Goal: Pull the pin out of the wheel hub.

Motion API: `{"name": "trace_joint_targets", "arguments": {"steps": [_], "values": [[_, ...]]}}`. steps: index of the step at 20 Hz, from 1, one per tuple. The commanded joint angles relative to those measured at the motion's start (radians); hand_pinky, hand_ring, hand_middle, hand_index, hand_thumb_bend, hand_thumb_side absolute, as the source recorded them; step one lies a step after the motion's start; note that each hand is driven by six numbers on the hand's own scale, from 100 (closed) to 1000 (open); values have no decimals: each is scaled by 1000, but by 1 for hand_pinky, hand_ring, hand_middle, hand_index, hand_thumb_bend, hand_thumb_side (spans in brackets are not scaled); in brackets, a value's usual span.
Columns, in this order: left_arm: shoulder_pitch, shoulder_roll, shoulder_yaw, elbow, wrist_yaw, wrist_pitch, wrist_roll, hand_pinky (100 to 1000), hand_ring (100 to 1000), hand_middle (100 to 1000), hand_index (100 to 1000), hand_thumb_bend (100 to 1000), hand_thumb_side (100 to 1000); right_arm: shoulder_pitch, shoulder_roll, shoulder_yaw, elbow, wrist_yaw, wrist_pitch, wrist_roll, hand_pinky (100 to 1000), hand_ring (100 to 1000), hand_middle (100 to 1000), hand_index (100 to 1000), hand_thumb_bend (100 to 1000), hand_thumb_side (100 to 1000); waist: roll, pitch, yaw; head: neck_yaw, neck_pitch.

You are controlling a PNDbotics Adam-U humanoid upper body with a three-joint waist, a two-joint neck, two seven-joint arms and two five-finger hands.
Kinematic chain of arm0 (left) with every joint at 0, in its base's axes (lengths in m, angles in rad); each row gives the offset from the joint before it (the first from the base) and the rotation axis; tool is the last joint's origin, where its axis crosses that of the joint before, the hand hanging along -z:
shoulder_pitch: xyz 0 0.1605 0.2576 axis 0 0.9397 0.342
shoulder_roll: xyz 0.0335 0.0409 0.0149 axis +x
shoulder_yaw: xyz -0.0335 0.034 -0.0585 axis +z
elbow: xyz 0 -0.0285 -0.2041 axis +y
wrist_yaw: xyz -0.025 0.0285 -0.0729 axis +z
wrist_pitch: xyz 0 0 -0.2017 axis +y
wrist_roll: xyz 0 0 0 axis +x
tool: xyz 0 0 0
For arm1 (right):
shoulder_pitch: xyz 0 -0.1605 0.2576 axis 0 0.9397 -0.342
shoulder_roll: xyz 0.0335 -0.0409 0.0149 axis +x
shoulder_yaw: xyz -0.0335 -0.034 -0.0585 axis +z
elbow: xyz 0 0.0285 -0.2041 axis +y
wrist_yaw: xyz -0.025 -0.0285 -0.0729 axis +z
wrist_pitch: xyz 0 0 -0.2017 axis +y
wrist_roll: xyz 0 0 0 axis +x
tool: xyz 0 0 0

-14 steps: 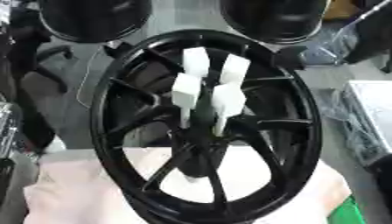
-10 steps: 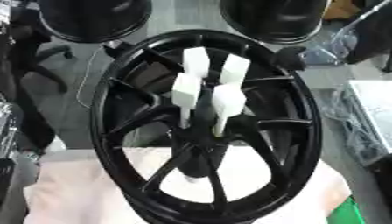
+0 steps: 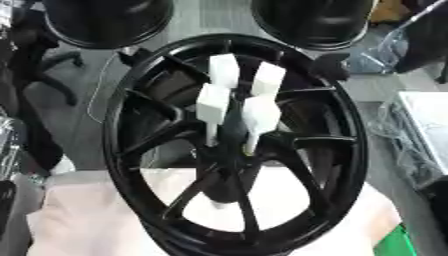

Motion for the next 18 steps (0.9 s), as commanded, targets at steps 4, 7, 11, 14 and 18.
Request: {"name": "trace_joint_targets", "arguments": {"steps": [4, 7, 11, 14, 18], "values": [[-8, 25, 3, -18, 4, -1, -2, 734, 803, 813, 699, 498, 567, -28, -6, 9, -11, -5, 14, 37, 189, 149, 621, 766, 491, 323, 3, -22, 2, -2, 2], [-8, 25, 2, -18, 5, -1, -3, 734, 803, 814, 699, 498, 567, -37, 3, 27, -11, -15, 31, 74, 100, 124, 622, 789, 493, 332, 3, -22, 3, -3, 3], [-8, 24, 2, -17, 5, -1, -4, 734, 803, 815, 700, 497, 568, -52, 19, 49, -10, -29, 57, 118, 100, 116, 643, 799, 504, 327, 3, -22, 5, -4, 4], [-8, 23, 1, -17, 6, 0, -5, 735, 803, 815, 699, 497, 568, -67, 38, 72, 6, -37, 69, 153, 100, 120, 663, 798, 508, 318, 3, -23, 6, -5, 5], [-9, 22, 1, -17, 6, -1, -5, 735, 803, 815, 699, 497, 568, -84, 64, 102, 35, -32, 74, 191, 100, 130, 680, 796, 510, 307, 3, -23, 8, -4, 5]]}}
